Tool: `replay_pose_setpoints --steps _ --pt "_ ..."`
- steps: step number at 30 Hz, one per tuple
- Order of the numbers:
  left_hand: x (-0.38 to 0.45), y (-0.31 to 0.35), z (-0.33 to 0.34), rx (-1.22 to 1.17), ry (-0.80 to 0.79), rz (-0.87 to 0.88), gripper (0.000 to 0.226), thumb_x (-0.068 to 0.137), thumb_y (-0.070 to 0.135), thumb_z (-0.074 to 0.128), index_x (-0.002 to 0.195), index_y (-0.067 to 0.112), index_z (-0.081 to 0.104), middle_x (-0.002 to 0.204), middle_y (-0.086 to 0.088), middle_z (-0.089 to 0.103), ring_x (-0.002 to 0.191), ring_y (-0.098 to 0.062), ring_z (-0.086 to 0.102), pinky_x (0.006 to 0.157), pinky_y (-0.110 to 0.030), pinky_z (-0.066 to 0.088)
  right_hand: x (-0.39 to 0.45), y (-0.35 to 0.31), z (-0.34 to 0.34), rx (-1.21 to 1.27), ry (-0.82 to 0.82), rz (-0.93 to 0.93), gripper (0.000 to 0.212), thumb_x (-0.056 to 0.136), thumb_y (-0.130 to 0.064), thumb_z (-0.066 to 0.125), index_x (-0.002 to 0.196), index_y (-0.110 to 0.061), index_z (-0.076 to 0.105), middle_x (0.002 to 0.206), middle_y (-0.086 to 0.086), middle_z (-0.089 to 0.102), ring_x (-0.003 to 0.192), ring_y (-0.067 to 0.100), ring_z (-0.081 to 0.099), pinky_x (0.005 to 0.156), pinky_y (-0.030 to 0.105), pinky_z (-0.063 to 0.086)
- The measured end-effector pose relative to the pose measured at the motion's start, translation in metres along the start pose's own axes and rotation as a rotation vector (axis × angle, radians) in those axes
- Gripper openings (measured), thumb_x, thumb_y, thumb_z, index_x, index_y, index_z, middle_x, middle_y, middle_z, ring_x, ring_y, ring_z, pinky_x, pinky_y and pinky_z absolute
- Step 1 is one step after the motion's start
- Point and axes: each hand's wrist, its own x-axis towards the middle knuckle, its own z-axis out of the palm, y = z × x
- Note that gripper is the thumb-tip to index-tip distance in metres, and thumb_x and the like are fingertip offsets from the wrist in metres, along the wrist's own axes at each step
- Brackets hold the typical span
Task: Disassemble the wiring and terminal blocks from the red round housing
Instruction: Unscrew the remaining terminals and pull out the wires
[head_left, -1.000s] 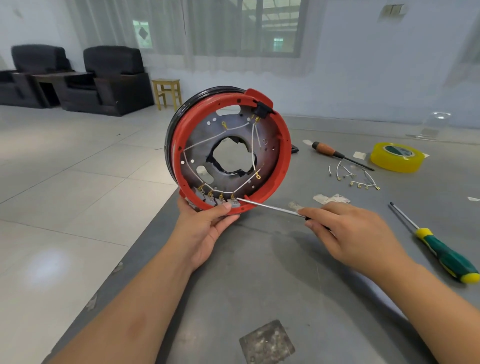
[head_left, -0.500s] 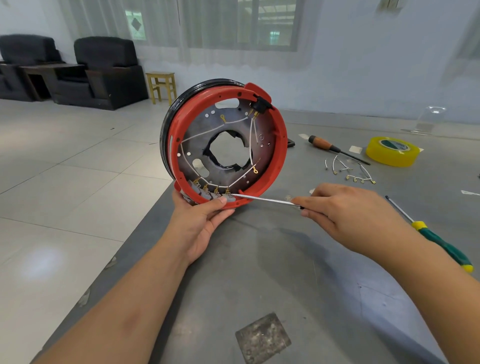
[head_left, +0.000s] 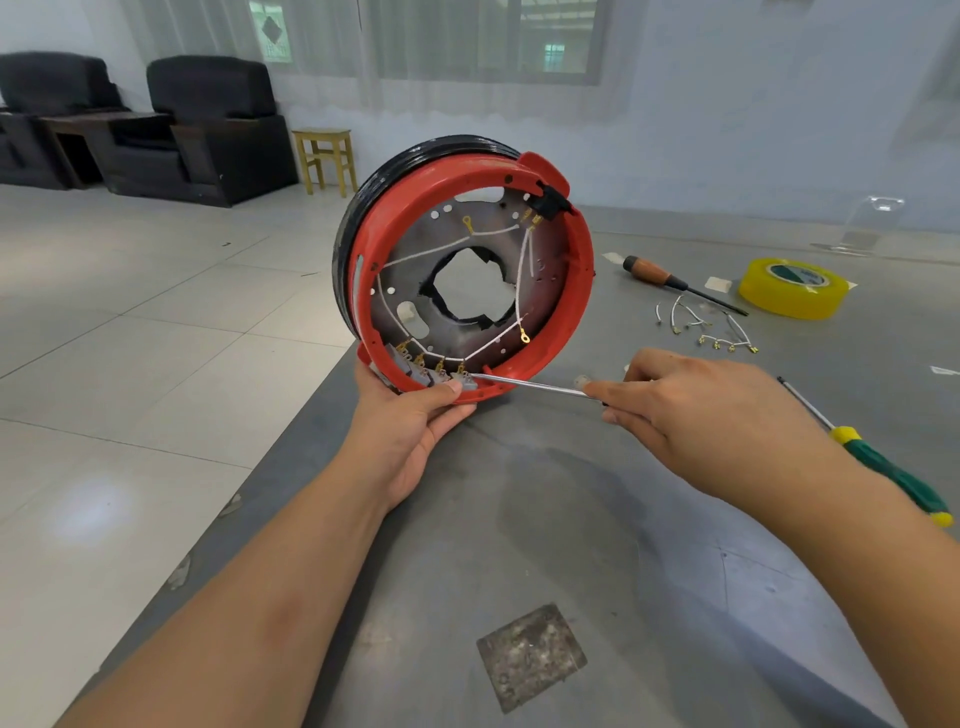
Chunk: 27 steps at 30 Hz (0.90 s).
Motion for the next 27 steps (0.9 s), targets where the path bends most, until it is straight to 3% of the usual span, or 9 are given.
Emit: replay_pose_setpoints --steps 4,9,17,23,27 --pt "0.002 0.003 0.000 -0.045 0.007 -0.023 0.078 0.089 -0.019 0.066 0.139 0.035 0.040 0.121 -0.021 0.075 0.103 -0.040 0.077 0.087 -0.049 0.064 -0.001 -0.010 0.010 -0.062 0.104 0.004 0.038 0.107 -0.049 0.031 0.142 -0.048 0.044 0.117 -0.010 0.055 0.096 0.017 0.064 0.065 0.030 0.028" --pt "0.002 0.003 0.001 -0.052 0.036 -0.024 0.071 0.089 -0.019 0.066 0.139 0.026 0.042 0.116 -0.018 0.077 0.101 -0.040 0.077 0.087 -0.051 0.064 -0.004 -0.013 0.019 -0.006 0.139 0.036 0.031 0.100 -0.042 0.054 0.129 -0.040 0.065 0.098 -0.002 0.064 0.077 0.025 0.065 0.054 0.027 0.030" --pt "0.000 0.004 0.003 -0.083 0.052 -0.015 0.064 0.092 -0.018 0.063 0.140 0.018 0.041 0.115 -0.023 0.076 0.102 -0.038 0.077 0.085 -0.049 0.065 -0.005 -0.017 0.034 -0.005 0.114 0.075 0.042 0.105 -0.050 0.034 0.145 -0.047 0.043 0.114 -0.007 0.055 0.090 0.021 0.063 0.056 0.027 0.035" --pt "-0.001 0.004 0.001 -0.120 0.060 -0.016 0.061 0.093 -0.017 0.063 0.137 0.020 0.044 0.114 -0.023 0.077 0.101 -0.038 0.077 0.082 -0.047 0.066 -0.006 -0.023 0.033 0.089 0.084 0.079 0.040 0.104 -0.045 0.044 0.144 -0.042 0.051 0.114 -0.004 0.059 0.087 0.025 0.065 0.055 0.031 0.042" --pt "0.001 0.004 -0.001 -0.120 0.048 -0.031 0.065 0.092 -0.016 0.064 0.142 0.019 0.045 0.111 -0.020 0.078 0.102 -0.038 0.077 0.082 -0.047 0.065 -0.003 -0.012 0.026 0.096 0.061 0.078 0.045 0.103 -0.051 0.030 0.145 -0.049 0.046 0.117 -0.010 0.058 0.091 0.021 0.064 0.060 0.031 0.048"
